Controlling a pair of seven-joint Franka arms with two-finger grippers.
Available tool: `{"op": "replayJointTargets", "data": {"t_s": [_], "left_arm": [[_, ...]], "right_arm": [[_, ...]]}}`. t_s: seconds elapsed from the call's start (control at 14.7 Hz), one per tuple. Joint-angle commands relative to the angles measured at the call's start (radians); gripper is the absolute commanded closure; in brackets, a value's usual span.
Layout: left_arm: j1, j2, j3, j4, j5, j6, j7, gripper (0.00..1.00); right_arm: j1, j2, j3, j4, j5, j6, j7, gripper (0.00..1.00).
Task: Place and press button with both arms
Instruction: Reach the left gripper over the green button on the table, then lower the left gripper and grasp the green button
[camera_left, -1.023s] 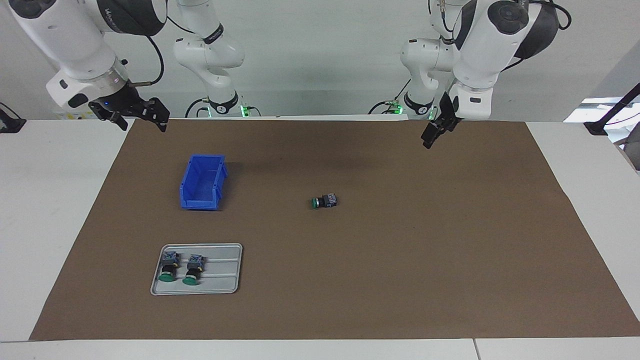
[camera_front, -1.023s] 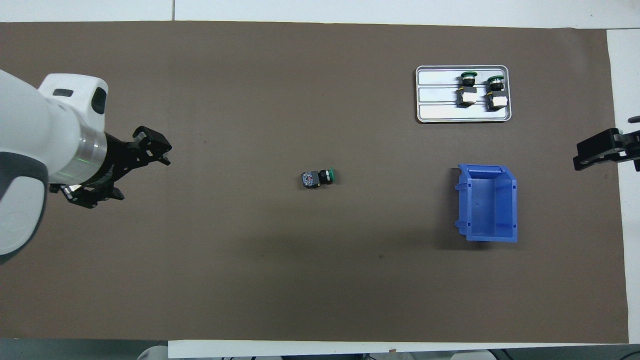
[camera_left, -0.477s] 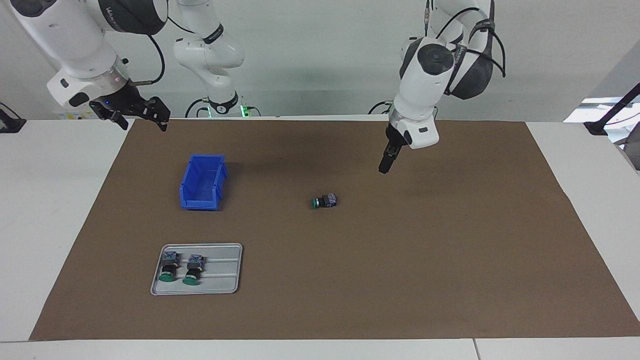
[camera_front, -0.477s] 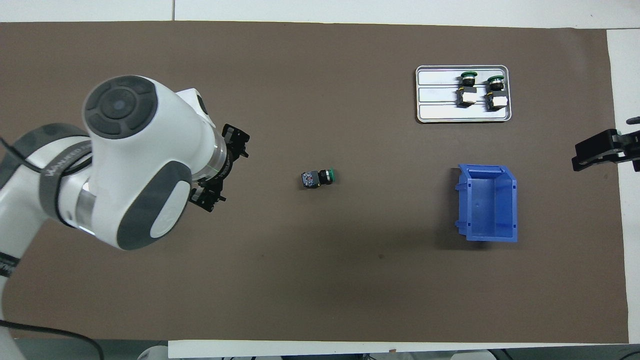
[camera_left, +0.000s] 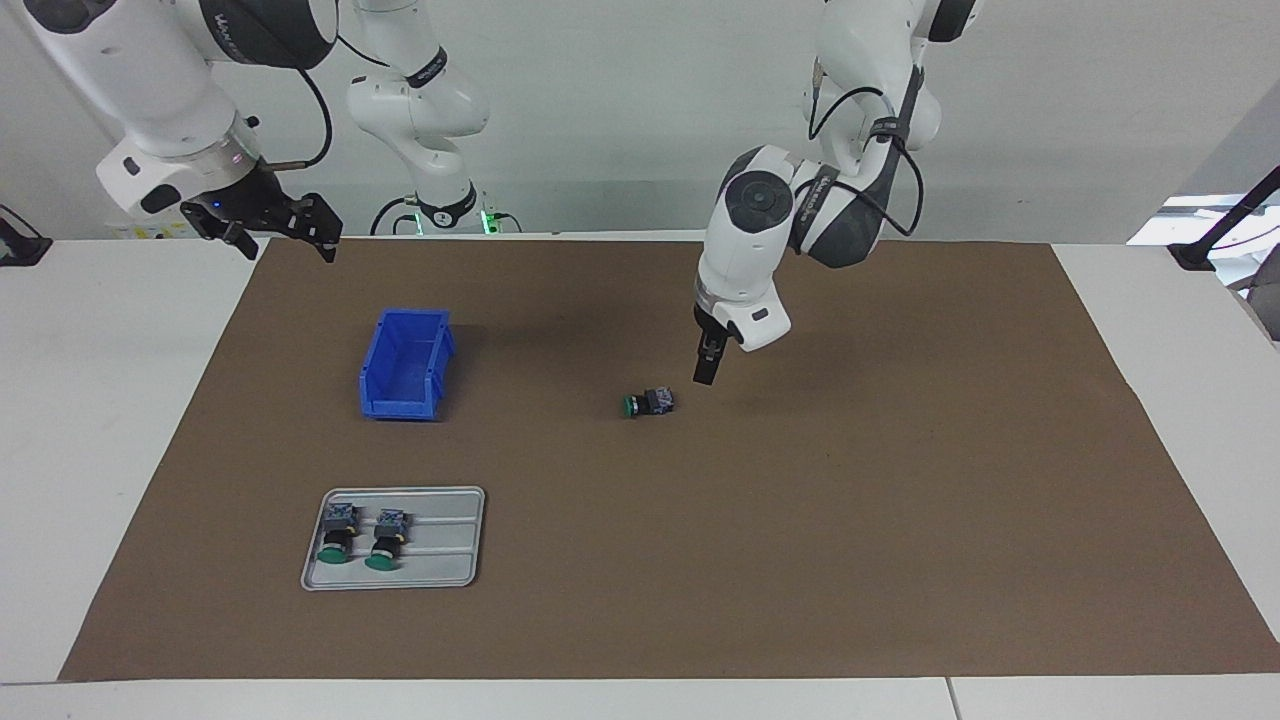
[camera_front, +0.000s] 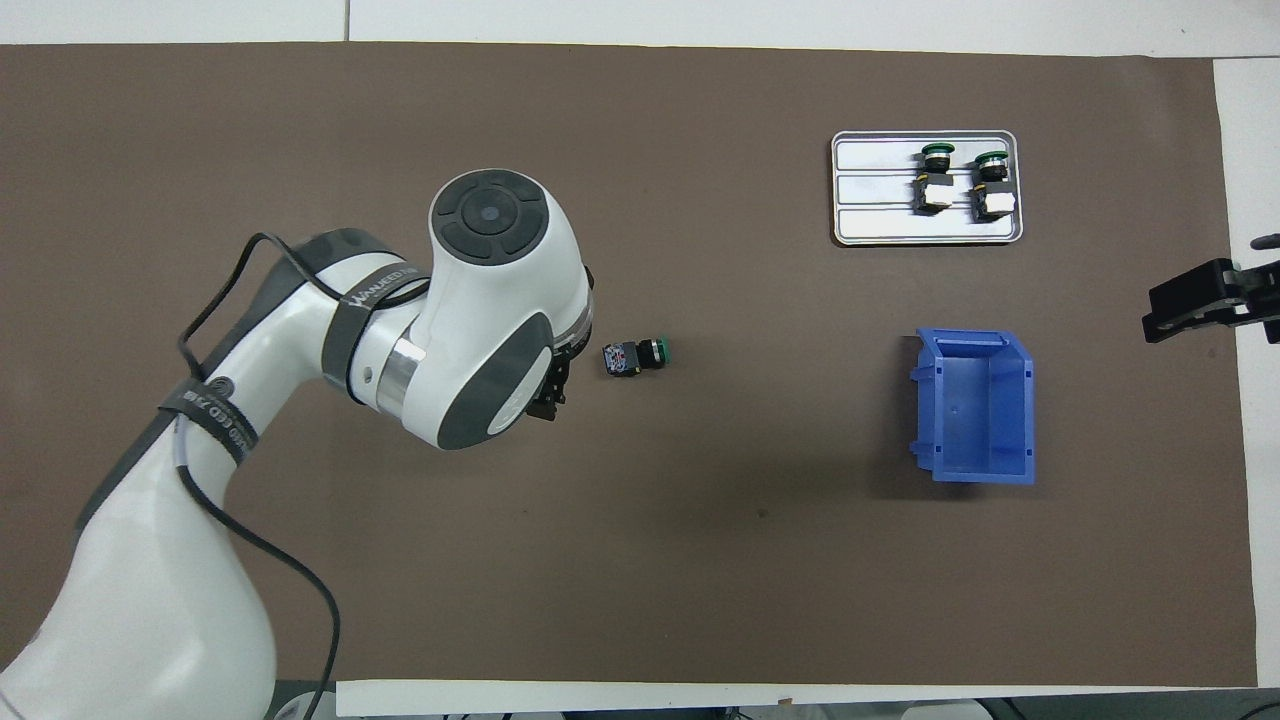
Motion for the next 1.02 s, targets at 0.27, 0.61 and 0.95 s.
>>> {"op": "replayJointTargets", "data": {"t_s": [0.27,0.61,0.95], "left_arm": [[-0.097,0.184,0.025,0.160,0.014,0.060,-0.232,0.01],[-0.100,0.209,0.028,0.176,0.030,0.097,-0.286,0.01],[-0.120,0.251,0.026,0.170,0.054,0.154,-0.338,0.01]], "right_arm": [[-0.005,-0.026,0.004,-0.032,0.002,0.012,0.004,0.01],[-0.005,-0.026,0.006,-0.032,0.002,0.011,0.004,0.01],[-0.005,-0.026,0.004,-0.032,0.002,0.012,0.004,0.01]]}}
